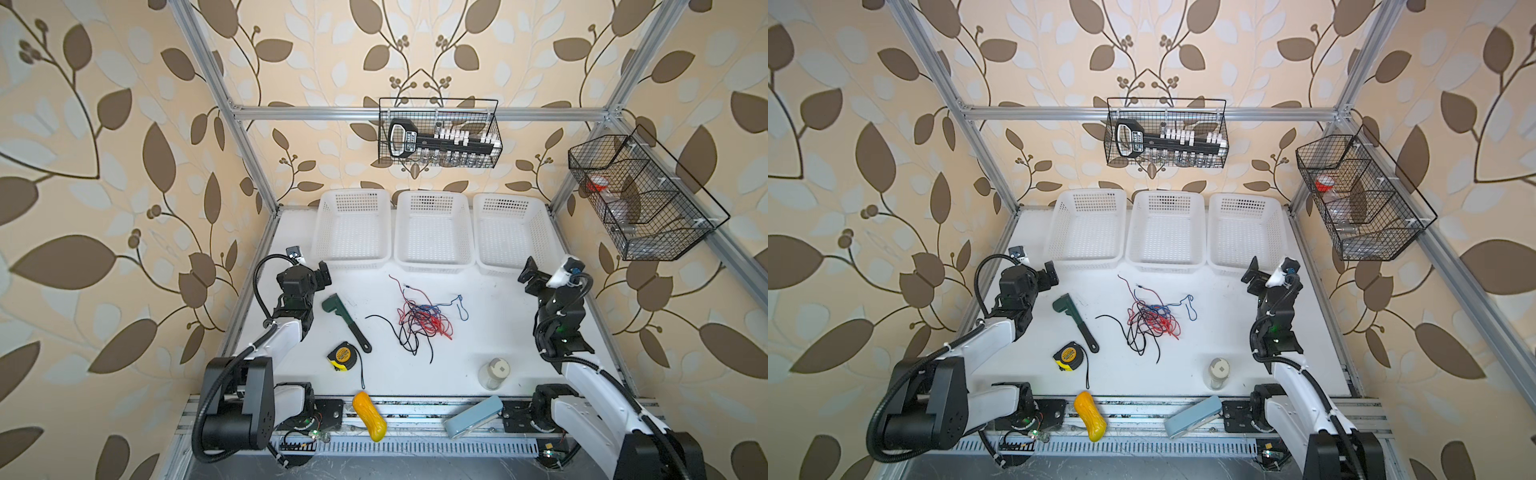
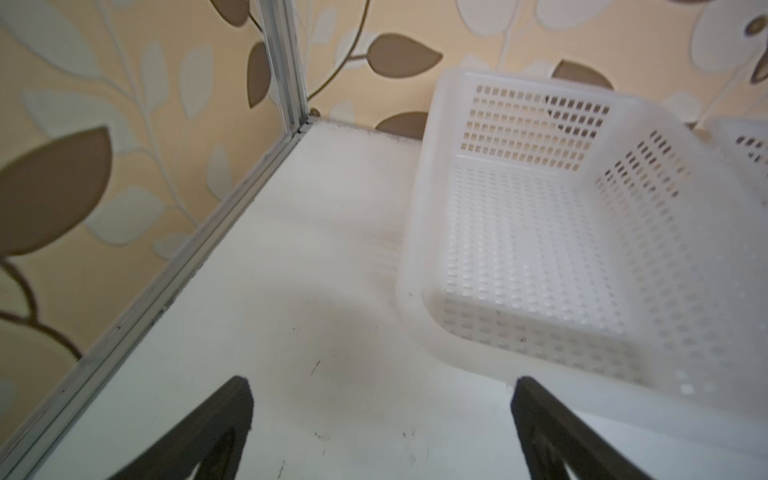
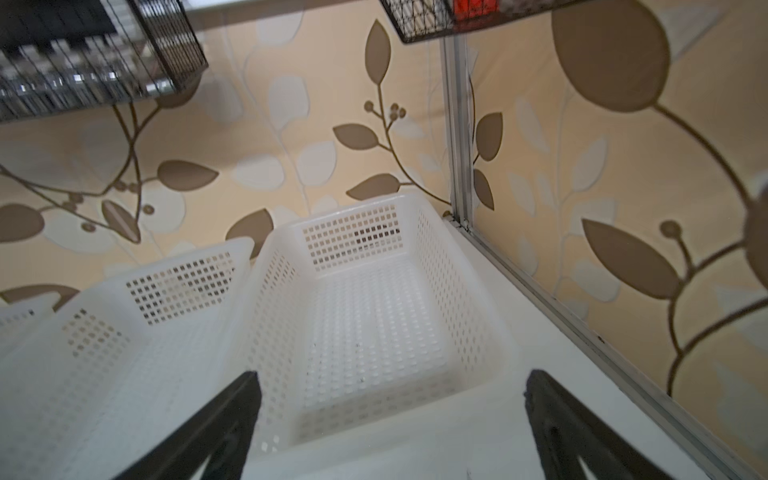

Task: Untangle the cables
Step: 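Move both grippers toward the tangled red, blue and black wires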

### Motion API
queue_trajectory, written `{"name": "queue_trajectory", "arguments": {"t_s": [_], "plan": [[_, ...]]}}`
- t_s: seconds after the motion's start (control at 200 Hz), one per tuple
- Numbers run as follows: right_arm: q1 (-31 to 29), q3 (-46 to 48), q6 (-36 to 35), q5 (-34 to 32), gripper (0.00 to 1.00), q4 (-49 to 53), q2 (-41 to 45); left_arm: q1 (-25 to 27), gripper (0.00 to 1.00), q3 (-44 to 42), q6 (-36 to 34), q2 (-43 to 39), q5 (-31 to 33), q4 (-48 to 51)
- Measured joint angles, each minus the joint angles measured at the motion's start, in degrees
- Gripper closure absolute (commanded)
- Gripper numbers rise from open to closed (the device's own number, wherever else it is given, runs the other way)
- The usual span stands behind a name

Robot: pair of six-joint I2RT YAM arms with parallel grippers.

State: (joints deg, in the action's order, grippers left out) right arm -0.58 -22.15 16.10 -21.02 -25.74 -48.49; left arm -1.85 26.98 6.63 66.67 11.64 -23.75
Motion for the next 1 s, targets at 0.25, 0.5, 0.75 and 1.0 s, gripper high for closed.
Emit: {"name": "queue_trajectory", "arguments": {"t_s": [0.25, 0.5, 0.75, 1.0], "plan": [[-5.3, -6.9, 5.7, 5.6, 0.00, 11.4, 3.5, 2.0, 0.01, 7.3, 7.1, -4.6, 0.5, 9.7], [-3.0, -3.1, 16.5, 15.7, 0.00, 15.6, 8.1, 8.1, 0.01, 7.8, 14.6, -8.0, -2.6, 18.6], [-11.1, -9.5, 12.6, 16.7, 0.02, 29.9, 4.5, 23.6, 0.01, 7.8, 19.4, -9.6, -2.7, 26.4], [-17.6, -11.4, 12.2, 18.1, 0.10, 39.2, -1.9, 37.0, 0.01, 7.9, 22.3, -5.4, -2.9, 30.0]]}}
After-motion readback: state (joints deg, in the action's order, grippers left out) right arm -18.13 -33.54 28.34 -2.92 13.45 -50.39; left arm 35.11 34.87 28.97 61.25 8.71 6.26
